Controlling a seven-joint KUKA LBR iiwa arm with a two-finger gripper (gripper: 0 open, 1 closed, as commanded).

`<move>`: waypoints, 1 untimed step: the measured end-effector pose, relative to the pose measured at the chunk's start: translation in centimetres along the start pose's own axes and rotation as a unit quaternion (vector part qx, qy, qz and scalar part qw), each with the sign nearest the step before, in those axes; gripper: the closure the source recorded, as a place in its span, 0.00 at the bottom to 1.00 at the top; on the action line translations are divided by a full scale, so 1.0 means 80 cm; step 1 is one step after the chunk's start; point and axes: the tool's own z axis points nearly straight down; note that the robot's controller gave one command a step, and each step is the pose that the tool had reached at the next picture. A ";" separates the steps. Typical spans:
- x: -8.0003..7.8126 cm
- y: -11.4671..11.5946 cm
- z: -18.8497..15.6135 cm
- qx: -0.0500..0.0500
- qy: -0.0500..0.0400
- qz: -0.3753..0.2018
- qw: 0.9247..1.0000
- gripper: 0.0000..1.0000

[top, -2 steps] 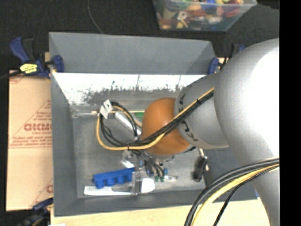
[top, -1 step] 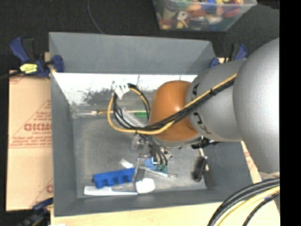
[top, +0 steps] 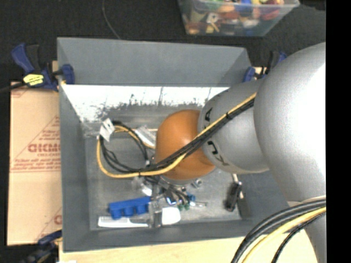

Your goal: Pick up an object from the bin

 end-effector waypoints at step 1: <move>-0.004 0.026 0.035 0.005 -0.013 0.057 0.998 0.00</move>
Offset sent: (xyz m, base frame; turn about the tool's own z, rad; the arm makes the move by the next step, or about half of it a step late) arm 0.0079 0.0158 -0.0289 -0.0478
